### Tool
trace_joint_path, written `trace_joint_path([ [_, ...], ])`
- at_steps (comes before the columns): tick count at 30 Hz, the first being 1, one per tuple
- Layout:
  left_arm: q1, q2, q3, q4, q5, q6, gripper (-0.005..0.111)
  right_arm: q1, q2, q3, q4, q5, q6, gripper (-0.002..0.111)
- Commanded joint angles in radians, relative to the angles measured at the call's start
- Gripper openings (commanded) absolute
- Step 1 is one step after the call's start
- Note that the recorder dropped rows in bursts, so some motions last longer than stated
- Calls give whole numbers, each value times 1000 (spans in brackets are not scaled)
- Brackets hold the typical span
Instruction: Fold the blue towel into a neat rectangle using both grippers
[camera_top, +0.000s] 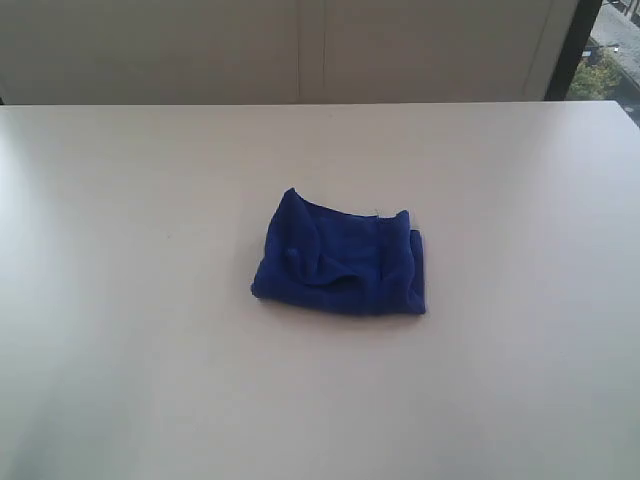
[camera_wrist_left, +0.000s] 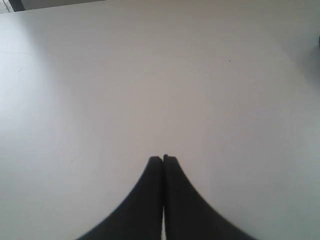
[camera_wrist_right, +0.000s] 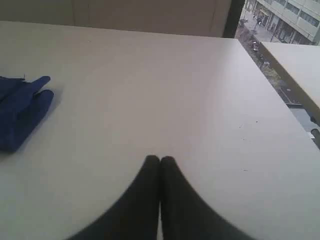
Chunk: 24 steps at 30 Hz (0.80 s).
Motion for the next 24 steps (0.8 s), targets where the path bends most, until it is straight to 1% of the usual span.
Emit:
trace_joint_path([
  [1, 0, -5, 5, -11, 0, 0, 0, -2, -7, 5, -5, -16, -3, 0],
  [4, 0, -5, 5, -11, 0, 0, 0, -2, -7, 5, -5, -67, -3, 0],
  [6, 0, -5, 5, -11, 0, 0, 0, -2, -7, 5, -5, -155, -3, 0],
  [11, 0, -5, 5, -11, 0, 0, 0, -2, -7, 5, -5, -448, -3, 0],
  [14, 0, -5, 5, -11, 0, 0, 0, -2, -7, 5, -5, -571, -3, 0],
  [19, 0, -5, 5, -11, 0, 0, 0, -2, -7, 5, -5, -709, -3, 0],
  [24, 0, -5, 5, -11, 0, 0, 0, -2, -7, 5, -5, -775, -3, 0],
])
